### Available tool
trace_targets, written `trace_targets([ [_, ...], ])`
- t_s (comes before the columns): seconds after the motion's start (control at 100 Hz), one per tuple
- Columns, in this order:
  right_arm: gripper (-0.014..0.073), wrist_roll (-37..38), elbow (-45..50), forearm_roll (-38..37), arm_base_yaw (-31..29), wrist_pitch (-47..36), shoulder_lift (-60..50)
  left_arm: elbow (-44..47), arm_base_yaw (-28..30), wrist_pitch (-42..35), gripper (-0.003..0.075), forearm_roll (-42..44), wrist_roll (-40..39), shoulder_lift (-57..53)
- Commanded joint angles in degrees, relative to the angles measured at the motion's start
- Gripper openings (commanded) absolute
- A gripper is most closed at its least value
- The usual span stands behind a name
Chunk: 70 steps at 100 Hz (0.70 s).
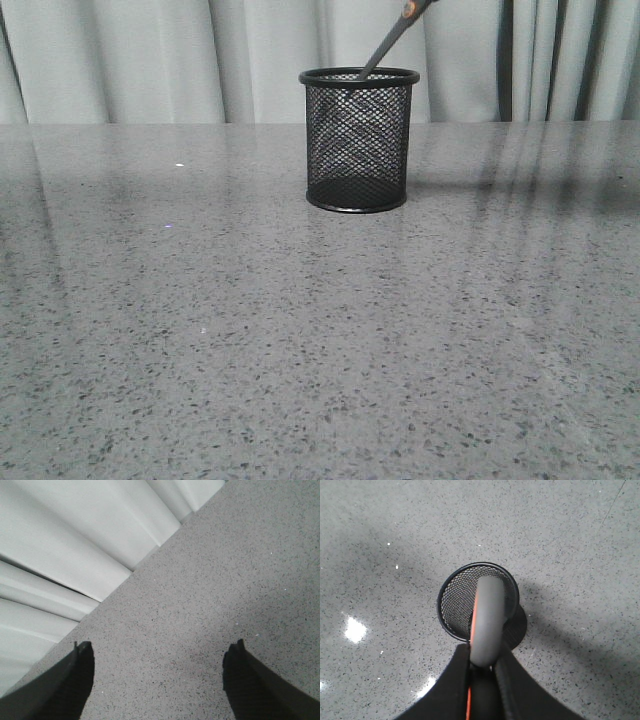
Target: Put scissors into bucket
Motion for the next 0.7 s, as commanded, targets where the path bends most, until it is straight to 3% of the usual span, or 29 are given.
trace_targets([
  [0.0,-0.0046,0.0,-3.3,1.0,0.1,-1.6,-0.4,-1.6,0.1,-3.8,0.0493,-1.3,-0.7,-2.0],
  [0.56,-0.0039,0.0,-6.2,0.6,1.4,-0.1,7.4,-1.6,0.1,-5.2,0.0493,-4.6,-0.7,-1.9],
  [0.69,0.0083,0.0,-6.2,0.6,1.4,-0.4,7.5,-1.6,0.1,-5.4,0.0493,-4.6,-0.7,-1.9],
])
